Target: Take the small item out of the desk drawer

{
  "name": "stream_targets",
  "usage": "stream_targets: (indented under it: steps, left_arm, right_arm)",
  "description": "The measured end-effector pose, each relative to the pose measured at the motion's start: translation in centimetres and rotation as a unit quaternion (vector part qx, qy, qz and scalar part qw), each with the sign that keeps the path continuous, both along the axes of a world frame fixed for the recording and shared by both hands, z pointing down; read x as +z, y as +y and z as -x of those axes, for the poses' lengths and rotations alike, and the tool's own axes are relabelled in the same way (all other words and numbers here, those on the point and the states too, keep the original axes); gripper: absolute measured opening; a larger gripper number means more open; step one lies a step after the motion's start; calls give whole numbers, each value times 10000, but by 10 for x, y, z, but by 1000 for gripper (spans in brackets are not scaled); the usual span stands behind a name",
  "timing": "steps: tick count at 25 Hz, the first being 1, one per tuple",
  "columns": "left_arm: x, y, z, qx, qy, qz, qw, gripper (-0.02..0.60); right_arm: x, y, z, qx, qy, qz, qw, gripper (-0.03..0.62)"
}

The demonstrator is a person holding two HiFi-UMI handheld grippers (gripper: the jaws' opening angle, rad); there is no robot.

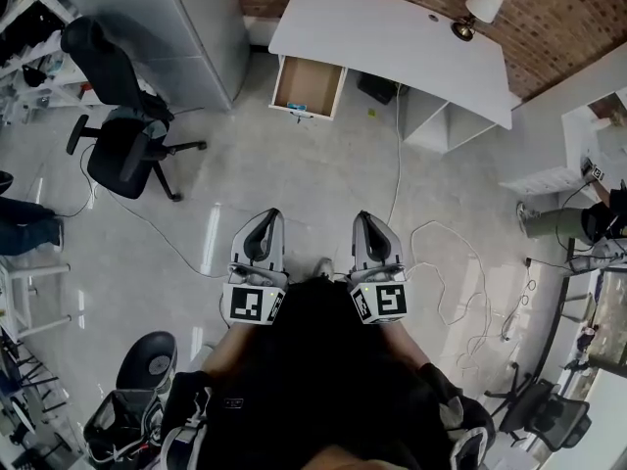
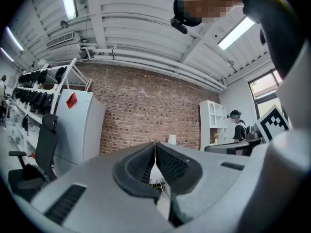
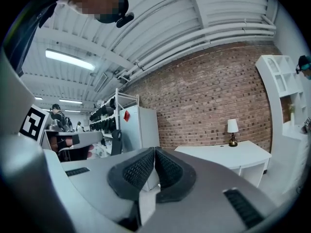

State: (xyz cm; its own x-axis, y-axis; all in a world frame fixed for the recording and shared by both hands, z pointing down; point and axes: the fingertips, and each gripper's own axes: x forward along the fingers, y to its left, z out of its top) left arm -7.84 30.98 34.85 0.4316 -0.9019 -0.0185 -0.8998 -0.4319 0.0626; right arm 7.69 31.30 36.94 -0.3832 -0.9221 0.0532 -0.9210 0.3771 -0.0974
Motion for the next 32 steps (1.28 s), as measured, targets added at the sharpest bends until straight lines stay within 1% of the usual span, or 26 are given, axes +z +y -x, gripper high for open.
stream_targets:
  steps: [5, 11, 17, 24, 28, 32]
  left_arm:
    - [7, 11, -22, -98, -32, 66, 9999, 12]
    - [15, 20, -43, -241, -87, 108, 9996, 12]
    - [20, 4, -60, -120, -149, 196, 9996, 12]
    - [39, -55, -60, -29, -99, 326, 9994, 12]
    - [43, -109, -57, 16, -65, 361, 9993, 12]
    - [49, -170, -42, 21, -38, 459, 9989, 12]
  right_arm:
    - [7, 6, -20, -159, 10, 66, 9999, 29]
    - [17, 8, -37, -435, 104, 27, 9990, 29]
    - [22, -8, -46, -433, -32, 102, 9990, 31]
    - [35, -62, -42, -405, 79, 198, 9990, 31]
    - [41, -111, -39, -377, 139, 283, 9988, 29]
    - [47, -169, -25, -359, 189, 378, 9985, 31]
